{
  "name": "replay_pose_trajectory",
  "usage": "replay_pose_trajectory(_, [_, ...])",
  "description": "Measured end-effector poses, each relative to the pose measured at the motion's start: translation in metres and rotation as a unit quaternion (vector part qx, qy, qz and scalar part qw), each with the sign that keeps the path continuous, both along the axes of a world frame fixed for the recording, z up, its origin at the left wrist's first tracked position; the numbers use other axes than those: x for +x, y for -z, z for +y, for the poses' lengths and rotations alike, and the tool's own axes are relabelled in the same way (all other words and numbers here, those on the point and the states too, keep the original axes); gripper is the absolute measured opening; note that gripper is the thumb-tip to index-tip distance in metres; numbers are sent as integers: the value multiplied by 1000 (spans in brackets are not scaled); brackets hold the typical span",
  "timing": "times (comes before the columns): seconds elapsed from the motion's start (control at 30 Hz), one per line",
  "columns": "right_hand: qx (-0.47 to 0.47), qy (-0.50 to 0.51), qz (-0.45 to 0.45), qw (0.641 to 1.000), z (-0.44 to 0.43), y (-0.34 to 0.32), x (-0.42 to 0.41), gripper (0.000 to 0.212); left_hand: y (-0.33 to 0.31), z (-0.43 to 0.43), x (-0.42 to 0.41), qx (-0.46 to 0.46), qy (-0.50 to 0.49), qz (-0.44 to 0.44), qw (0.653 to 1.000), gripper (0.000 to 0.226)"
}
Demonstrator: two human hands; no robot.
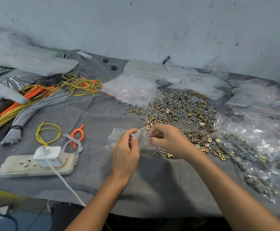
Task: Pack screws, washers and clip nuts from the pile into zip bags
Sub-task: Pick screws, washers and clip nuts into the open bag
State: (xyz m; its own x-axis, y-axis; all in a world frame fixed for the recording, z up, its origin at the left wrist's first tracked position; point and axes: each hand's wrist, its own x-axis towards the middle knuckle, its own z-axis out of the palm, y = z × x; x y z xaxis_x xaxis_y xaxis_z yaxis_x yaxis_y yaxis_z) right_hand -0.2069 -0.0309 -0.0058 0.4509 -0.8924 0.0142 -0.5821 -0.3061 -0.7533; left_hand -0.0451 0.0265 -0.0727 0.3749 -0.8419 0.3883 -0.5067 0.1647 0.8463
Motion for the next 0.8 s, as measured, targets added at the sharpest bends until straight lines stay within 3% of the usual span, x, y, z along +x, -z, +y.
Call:
replay_pose_trajectory(0.1, [35, -3, -111, 993, 5, -2, 4, 16, 0, 0, 0, -2, -2, 6, 1000, 27])
replay_pose_trajectory(0.2, [50, -2, -153, 987, 6, 0, 5, 22, 0, 0, 0, -6, -3, 4, 1000, 27])
replay_pose_trajectory(0.3, [28, -1, -120, 992, 3, 1, 8, 27, 0, 0, 0, -6, -5, 0, 1000, 27])
replay_pose_trajectory(0.43, [-27, -22, -11, 999, -2, 3, 18, 33, -1, 1, 0, -7, 0, 5, 1000, 28])
replay_pose_trajectory(0.63, [-101, -43, 101, 989, -6, 0, 27, 18, -1, 1, 0, -11, 0, 0, 1000, 28])
replay_pose_trajectory(0.73, [-100, -46, 92, 990, -4, -3, 25, 15, -2, 1, 0, -11, 2, -1, 1000, 27])
replay_pose_trajectory(0.8, [-74, -28, 38, 996, -3, -8, 20, 11, -1, 1, 0, -9, -1, 3, 1000, 26])
